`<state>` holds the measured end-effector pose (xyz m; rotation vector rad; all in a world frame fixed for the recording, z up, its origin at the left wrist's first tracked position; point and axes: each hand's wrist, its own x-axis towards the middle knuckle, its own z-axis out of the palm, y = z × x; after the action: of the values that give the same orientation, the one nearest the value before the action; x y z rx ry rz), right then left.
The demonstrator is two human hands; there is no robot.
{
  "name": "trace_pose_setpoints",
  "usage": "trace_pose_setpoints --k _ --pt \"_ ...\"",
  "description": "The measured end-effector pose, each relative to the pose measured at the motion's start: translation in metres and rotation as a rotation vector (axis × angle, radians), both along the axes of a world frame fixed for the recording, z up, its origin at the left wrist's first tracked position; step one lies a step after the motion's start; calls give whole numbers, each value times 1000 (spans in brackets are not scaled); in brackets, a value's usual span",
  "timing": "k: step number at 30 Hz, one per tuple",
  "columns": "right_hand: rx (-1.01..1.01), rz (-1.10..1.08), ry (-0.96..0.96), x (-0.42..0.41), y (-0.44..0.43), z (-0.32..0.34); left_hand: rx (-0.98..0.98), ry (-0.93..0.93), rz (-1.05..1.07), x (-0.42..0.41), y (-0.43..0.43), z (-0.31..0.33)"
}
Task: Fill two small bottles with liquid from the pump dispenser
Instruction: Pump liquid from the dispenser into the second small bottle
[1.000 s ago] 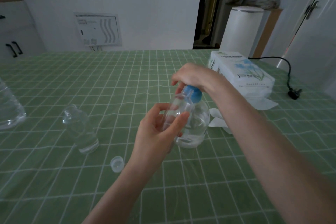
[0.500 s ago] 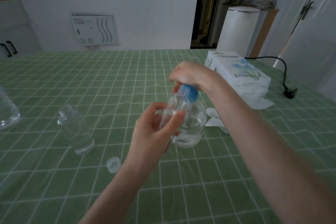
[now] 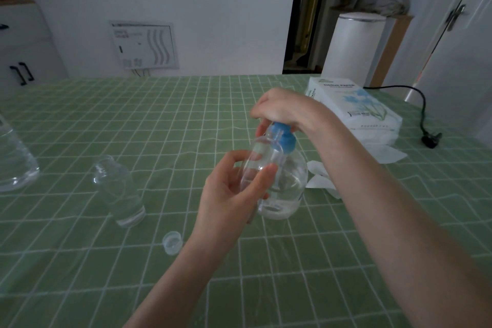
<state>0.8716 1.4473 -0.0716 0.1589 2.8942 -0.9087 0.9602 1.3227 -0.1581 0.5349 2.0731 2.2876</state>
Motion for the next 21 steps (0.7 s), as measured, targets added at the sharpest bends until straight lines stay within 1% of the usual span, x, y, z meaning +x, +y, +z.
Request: trace_pose_setpoints --k 7,15,21 --pt "-4 -15 -22 -1 1 -11 -25 3 6 0 0 -3" --pt "39 -21 36 0 2 0 -9 -12 14 0 0 -1" --pt "42 -10 1 0 -2 -1 -12 -5 5 1 1 2"
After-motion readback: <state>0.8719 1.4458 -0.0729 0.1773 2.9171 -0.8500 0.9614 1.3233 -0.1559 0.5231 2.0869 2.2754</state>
